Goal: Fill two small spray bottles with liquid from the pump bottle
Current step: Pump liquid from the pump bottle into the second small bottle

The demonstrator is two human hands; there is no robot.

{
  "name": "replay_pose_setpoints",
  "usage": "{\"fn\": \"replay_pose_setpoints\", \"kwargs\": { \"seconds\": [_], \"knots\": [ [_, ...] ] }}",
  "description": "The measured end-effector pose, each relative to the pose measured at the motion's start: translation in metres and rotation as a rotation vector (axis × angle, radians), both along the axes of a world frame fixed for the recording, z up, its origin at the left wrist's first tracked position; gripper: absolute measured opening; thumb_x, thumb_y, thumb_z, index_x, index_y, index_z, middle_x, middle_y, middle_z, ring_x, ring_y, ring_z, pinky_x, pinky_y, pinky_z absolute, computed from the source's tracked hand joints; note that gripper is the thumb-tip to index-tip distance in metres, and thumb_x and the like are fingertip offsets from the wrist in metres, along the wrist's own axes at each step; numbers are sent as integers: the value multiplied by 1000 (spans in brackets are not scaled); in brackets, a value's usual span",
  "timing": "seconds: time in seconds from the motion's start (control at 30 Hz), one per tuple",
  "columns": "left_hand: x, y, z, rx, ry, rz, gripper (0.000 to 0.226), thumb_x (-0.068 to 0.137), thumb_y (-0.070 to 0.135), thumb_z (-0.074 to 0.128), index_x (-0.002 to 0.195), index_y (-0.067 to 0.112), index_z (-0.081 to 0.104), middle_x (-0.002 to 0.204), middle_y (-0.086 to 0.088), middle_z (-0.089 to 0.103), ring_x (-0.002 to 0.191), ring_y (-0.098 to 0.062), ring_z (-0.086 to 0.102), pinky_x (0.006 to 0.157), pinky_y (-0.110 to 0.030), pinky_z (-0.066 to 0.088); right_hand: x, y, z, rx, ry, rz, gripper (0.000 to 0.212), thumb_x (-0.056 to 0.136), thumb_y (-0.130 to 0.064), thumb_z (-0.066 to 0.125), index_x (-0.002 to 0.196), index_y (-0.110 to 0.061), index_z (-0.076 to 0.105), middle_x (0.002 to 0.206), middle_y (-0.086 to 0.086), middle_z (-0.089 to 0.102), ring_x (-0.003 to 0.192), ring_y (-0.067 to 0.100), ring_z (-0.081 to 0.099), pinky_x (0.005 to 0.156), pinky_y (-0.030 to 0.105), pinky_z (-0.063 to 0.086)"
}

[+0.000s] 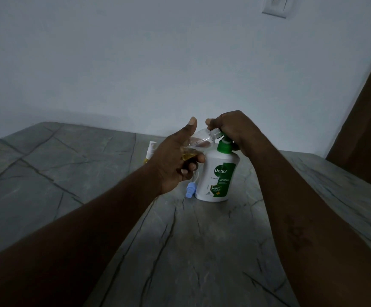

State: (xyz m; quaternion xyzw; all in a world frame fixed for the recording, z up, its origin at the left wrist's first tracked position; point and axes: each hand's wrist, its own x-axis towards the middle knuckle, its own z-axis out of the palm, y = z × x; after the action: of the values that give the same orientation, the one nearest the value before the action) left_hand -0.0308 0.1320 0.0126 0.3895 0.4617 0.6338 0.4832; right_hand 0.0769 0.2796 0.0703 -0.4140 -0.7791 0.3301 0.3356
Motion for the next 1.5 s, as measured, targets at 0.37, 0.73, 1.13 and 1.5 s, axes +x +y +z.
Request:
{"fn": "replay_pose_setpoints", "kwargs": {
  "seconds": [0.37, 0.73, 1.13, 1.5],
  "knots": [
    [1, 4, 1, 6, -12, 1, 71, 89, 69, 53, 122, 9, 68, 69, -4, 63, 51, -10, 43, 49, -22, 26, 3, -4, 9, 168, 0, -18, 14, 92, -25, 72, 91, -14, 80, 79, -7, 70, 64, 11, 58, 62, 28, 48],
    [-1, 4, -2, 2, 14, -1, 68, 92, 68, 51, 121, 9, 67, 68, -4, 61, 51, -10, 42, 48, -22, 25, 3, -9, 4, 99, -35, 20, 20, 90, -27, 70, 96, -10, 79, 111, 3, 77, 100, 28, 70, 87, 43, 58],
    [0, 2, 2, 17, 7, 2, 72, 91, 68, 53, 124, 6, 66, 68, -4, 63, 51, -11, 44, 49, -22, 27, 3, -9, 8, 89, 31, -2, 17, 89, -31, 75, 91, -15, 79, 79, 2, 69, 62, 16, 55, 54, 24, 41],
    [-1, 1, -1, 9, 13, 6, 61, 91, 68, 54, 110, 12, 69, 68, -5, 63, 52, -12, 45, 49, -23, 27, 3, -9, 4, 77, -21, 20, 20, 92, -35, 73, 85, -17, 76, 75, -2, 65, 64, 14, 55, 55, 26, 41]
  ]
}}
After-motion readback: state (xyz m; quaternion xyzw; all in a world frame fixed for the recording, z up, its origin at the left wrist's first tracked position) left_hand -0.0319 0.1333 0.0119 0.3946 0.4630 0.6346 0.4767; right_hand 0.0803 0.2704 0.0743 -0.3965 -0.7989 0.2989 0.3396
